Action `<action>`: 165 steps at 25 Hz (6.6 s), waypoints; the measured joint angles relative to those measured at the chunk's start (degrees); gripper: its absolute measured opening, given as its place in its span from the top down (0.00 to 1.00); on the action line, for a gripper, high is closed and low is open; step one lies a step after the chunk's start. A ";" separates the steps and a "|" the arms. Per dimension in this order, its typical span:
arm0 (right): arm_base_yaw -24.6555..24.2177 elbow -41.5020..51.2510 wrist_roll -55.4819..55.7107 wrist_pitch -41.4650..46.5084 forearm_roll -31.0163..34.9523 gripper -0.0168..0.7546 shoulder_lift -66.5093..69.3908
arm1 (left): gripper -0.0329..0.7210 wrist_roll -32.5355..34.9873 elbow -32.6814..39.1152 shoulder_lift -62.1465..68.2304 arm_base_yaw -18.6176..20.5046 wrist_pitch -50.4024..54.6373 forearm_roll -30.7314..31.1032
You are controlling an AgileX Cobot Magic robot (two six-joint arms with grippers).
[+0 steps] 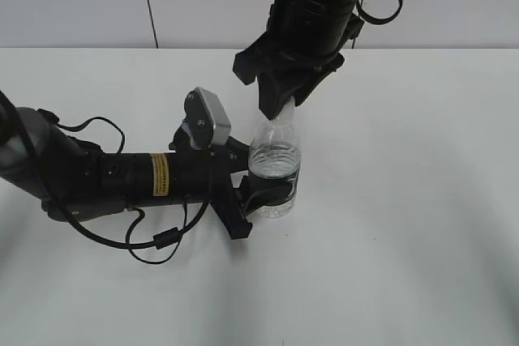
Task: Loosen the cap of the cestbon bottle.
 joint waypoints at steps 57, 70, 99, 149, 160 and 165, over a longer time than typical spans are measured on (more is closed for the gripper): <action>0.00 -0.20 -48.72 -0.27 -3.16 0.59 -4.08 | 0.48 -0.36 0.00 0.00 -0.06 0.18 -0.34; 0.00 -0.20 11.90 0.02 -3.15 0.59 -4.14 | 0.48 -0.36 0.00 0.00 -0.06 0.18 -0.34; -15.77 24.52 19.57 -21.81 -6.74 0.59 -4.17 | 0.49 3.16 0.00 0.11 -0.01 1.16 -8.64; -15.77 28.15 21.72 -38.05 -6.95 0.26 3.03 | 0.18 3.90 4.59 0.38 5.56 -0.52 -12.44; -15.77 28.15 21.72 -34.86 -7.01 0.26 -0.88 | 0.18 3.77 12.66 -7.07 12.97 0.07 -11.03; -15.77 25.99 21.48 -34.44 -10.67 0.26 -3.52 | 0.18 2.62 12.65 -12.69 13.34 7.92 -12.40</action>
